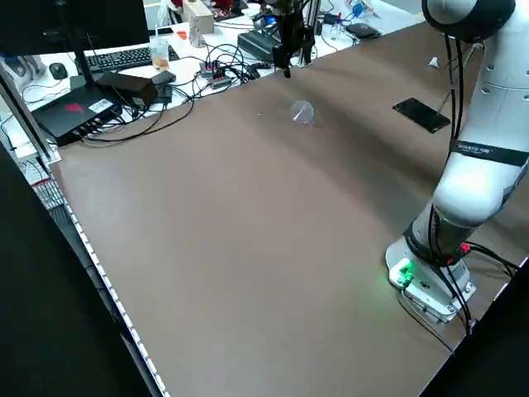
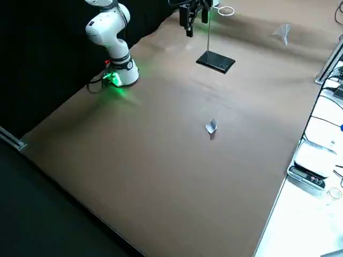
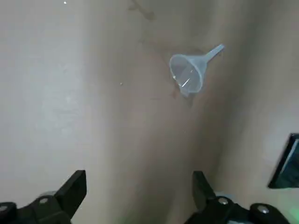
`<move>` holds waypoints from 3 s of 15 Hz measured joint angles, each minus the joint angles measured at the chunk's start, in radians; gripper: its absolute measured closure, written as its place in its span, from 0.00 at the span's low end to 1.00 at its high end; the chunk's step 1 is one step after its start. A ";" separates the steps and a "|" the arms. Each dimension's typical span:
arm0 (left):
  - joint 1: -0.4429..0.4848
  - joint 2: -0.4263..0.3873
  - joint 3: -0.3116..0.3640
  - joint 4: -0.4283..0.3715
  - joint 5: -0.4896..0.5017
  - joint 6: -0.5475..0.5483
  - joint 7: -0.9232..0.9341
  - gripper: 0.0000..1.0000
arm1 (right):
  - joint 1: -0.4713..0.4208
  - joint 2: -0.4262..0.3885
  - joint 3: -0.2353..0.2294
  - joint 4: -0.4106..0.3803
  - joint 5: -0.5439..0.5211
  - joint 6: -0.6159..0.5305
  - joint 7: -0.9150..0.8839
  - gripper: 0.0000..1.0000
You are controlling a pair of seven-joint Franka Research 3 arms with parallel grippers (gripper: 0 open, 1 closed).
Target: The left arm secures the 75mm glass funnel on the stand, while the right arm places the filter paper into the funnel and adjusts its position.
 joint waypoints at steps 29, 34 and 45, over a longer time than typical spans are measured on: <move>-0.156 0.255 -0.009 -0.250 -0.944 0.842 -0.092 0.34 | -0.209 0.494 -0.006 -0.010 0.324 0.190 -0.610 0.00; -0.156 0.268 -0.010 -0.242 -0.944 0.842 -0.093 0.43 | -0.249 0.586 -0.008 -0.006 0.395 0.277 -0.661 0.00; -0.157 0.276 -0.010 -0.236 -0.944 0.842 -0.094 0.82 | -0.258 0.759 0.001 0.005 0.777 0.536 -1.157 0.13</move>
